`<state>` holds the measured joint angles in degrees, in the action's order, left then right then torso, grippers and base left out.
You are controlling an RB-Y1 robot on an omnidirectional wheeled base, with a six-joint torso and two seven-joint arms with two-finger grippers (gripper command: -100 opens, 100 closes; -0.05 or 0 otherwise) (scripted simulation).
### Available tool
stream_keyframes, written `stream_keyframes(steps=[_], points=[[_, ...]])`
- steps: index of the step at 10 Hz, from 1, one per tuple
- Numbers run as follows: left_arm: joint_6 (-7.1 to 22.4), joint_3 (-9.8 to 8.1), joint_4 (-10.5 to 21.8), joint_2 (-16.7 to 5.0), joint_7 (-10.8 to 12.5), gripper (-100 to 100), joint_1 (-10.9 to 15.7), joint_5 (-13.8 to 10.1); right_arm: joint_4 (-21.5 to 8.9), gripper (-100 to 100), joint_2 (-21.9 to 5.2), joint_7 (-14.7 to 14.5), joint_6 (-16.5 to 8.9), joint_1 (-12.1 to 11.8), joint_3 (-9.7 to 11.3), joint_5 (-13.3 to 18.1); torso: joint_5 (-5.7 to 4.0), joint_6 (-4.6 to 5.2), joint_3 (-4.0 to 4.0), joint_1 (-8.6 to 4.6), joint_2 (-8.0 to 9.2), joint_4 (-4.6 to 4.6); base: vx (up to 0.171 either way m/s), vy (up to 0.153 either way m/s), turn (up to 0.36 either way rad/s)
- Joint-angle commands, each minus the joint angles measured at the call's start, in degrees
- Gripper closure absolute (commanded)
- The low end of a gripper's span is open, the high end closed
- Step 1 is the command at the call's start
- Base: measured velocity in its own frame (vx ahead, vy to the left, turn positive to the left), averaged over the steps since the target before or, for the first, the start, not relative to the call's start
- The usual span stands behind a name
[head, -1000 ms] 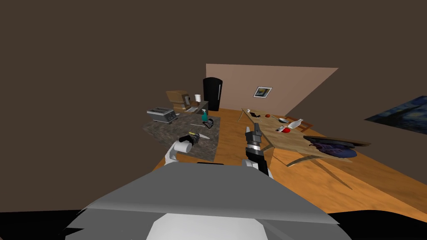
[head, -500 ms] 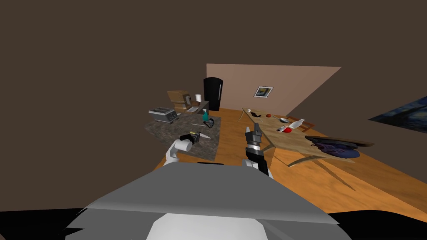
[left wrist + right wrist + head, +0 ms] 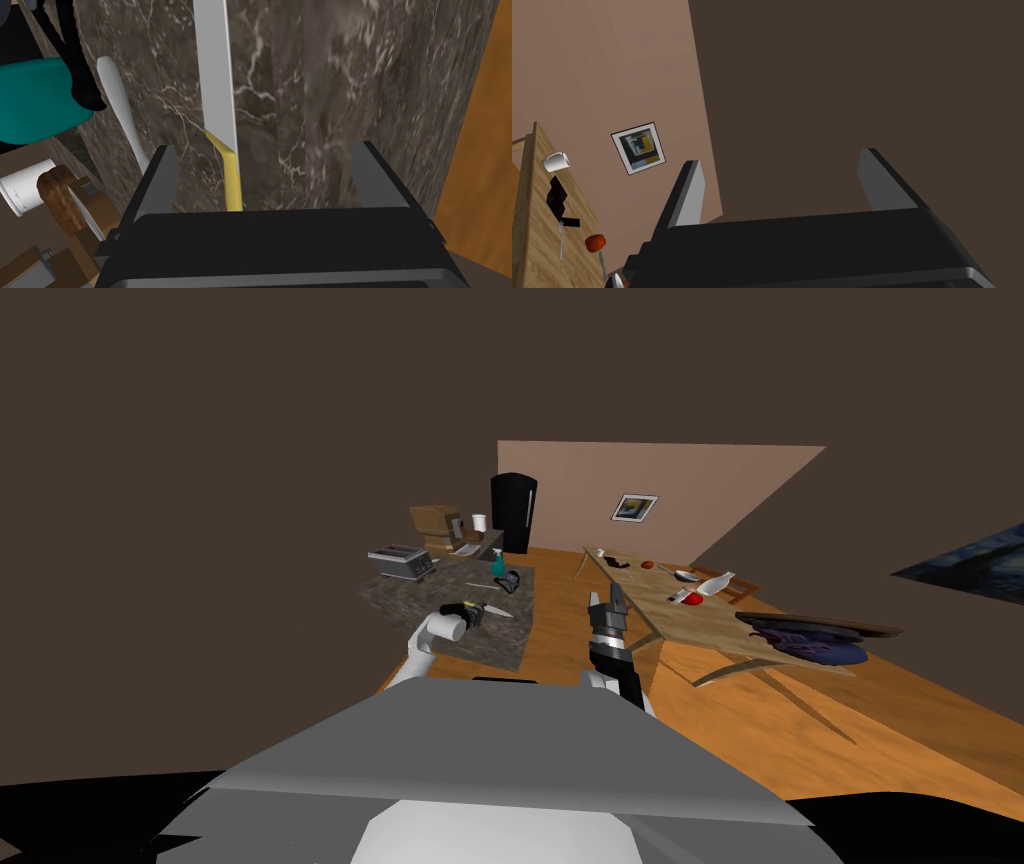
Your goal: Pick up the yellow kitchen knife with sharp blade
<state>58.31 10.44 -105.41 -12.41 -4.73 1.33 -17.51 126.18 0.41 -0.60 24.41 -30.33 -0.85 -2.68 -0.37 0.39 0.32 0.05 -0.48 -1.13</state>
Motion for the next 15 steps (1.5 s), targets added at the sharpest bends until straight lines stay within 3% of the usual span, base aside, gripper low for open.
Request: stream_keyframes(steps=[1,3,6,7,10,11,15], points=[[1.85,0.76,2.43,-0.73,0.65,-100,2.86,-0.89,0.0,0,0.0,0.0,0.0,0.0,0.0,0.0,0.0,0.0,0.0,0.0,0.0,0.0,-0.063,0.101,0.011],[3.04,1.2,3.9,-1.24,1.06,-100,5.09,-1.5,0.0,0,0.0,0.0,0.0,0.0,0.0,0.0,0.01,0.0,-0.01,0.0,-0.02,0.0,-0.033,0.073,0.002],[6.9,2.47,8.76,-2.75,2.52,-100,10.66,-3.34,0.0,0,0.0,0.0,0.0,0.0,0.0,0.0,-0.02,0.0,-0.04,-0.11,-0.06,0.02,-0.042,0.068,0.003],[6.9,2.47,8.76,-2.75,2.52,-100,11.28,-3.34,0.0,0,0.0,0.0,0.0,0.0,0.0,0.0,0.0,0.0,0.0,-0.03,0.0,0.0,-0.036,0.069,-0.008],[11.09,3.41,14.2,-4.09,4.37,-100,16.87,-5.02,0.0,0,0.0,0.0,0.0,0.0,0.0,0.0,-0.02,0.0,-0.04,-0.1,-0.08,0.02,-0.032,0.064,-0.011],[11.09,3.41,14.42,-4.09,4.37,-100,17.75,-5.02,0.0,0,0.0,0.0,0.0,0.0,0.0,0.0,-0.01,0.0,-0.04,-0.09,-0.07,0.02,-0.024,0.05,-0.011],[15.56,3.86,20.81,-5.13,6.64,-100,24.26,-6.42,0.0,0,0.01,0.0,0.0,-0.01,0.01,0.0,-0.03,-0.01,-0.07,-0.21,-0.13,0.03,-0.018,0.041,-0.022]])
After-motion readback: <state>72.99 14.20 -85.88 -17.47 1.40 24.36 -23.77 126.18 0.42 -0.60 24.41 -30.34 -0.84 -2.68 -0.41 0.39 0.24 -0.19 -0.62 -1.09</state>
